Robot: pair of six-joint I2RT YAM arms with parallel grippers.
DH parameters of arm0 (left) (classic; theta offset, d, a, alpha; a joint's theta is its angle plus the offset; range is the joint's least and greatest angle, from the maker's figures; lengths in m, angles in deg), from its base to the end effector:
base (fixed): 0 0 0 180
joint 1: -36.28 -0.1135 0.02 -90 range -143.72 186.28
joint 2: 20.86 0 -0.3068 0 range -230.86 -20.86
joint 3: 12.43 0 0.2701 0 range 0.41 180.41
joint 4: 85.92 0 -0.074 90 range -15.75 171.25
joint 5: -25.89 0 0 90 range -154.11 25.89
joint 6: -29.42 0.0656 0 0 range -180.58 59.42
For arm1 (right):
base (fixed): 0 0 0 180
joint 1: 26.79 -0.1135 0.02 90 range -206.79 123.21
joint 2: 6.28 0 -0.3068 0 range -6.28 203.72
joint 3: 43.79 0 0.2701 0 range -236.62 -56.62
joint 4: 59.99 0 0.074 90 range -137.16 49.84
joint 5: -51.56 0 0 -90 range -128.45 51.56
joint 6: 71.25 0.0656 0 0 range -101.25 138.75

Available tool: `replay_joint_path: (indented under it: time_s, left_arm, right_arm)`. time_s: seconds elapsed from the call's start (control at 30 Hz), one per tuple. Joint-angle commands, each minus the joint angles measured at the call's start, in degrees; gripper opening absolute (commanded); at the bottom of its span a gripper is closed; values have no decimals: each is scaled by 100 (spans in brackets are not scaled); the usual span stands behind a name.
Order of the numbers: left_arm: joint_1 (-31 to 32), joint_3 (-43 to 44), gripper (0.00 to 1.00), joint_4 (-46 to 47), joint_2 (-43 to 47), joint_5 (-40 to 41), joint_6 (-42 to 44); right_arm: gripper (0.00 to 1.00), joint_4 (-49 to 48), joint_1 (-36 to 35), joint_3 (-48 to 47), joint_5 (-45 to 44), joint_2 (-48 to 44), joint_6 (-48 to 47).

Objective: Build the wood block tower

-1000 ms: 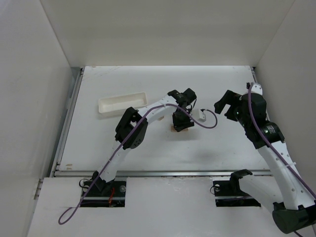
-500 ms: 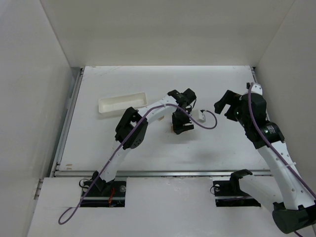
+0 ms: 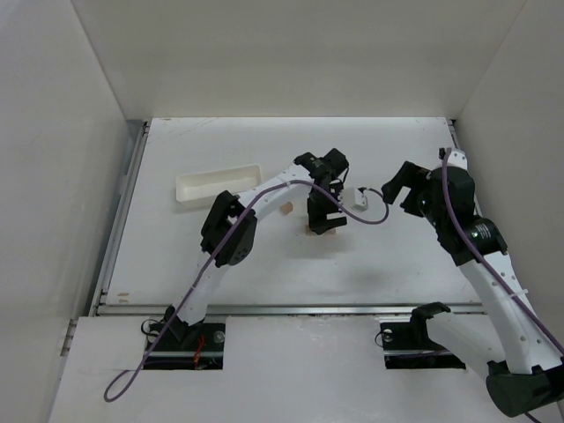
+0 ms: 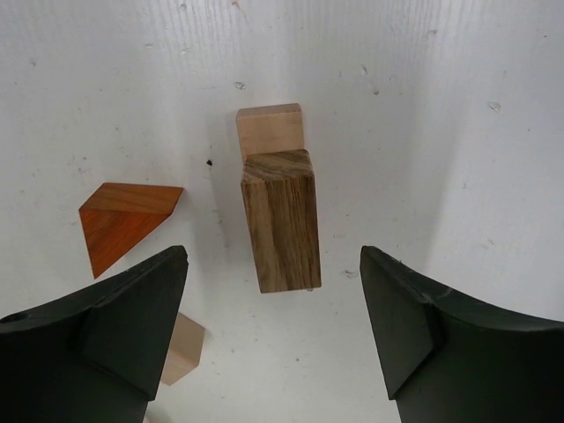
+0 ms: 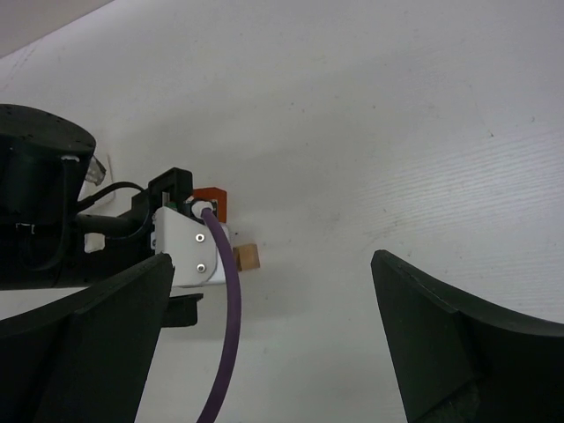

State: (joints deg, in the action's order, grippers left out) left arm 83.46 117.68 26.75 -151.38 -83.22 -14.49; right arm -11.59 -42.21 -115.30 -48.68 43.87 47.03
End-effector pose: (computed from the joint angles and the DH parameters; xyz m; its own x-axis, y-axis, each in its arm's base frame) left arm 0.3519 -0.4114 0.2189 0.1238 0.8679 -0.4810 0.9923 -0.1067 0.0628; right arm 0.1943 0.0415 0.3844 -0.4376 0.3629 -0.8227 0.1116 0.9298 0.3508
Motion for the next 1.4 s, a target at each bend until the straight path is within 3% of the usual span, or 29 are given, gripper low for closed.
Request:
replay_joint_path:
  time_s: [0.0,0.23,0.47,0.57,0.6,0.8,0.9,0.97,1.17,1.37]
  left_arm:
    - [-33,235,77,-193,676,-224,129]
    - [-191,235,77,-140,1133,-610,-177]
    - [-1192,16,77,176,1792,-1243,-1144]
    - [-1563,-607,72,475,2135,-1034,-1681]
    - [-1623,-1210,71,589,2258,-781,-1682]
    - [-1781,-3112,71,2336,3374,-409,-2724]
    - [-2255,-3886,71,3312,3884,-532,-3218]
    - [-2519,-4063,71,3525,3964,-742,-3492]
    - [-2521,-3826,69,3244,3815,-480,-3492]
    - [-2521,-3773,69,3244,3867,136,-3431]
  right_arm:
    - [100,-226,21,-381,57,-102,-23]
    - [100,2,21,-1216,-75,12,29]
    - [100,2,21,-1463,601,372,-23]
    - [100,-103,21,-1033,707,373,-23]
    - [100,-181,21,-858,760,373,-23]
    - [100,-814,-153,303,1752,512,-251]
    - [100,-1105,-549,488,2402,671,-1014]
    - [100,-853,-812,331,2404,1214,-1709]
    - [97,-122,-1859,-793,1315,2874,-2694]
    - [97,468,-2439,-1347,1068,3606,-3310]
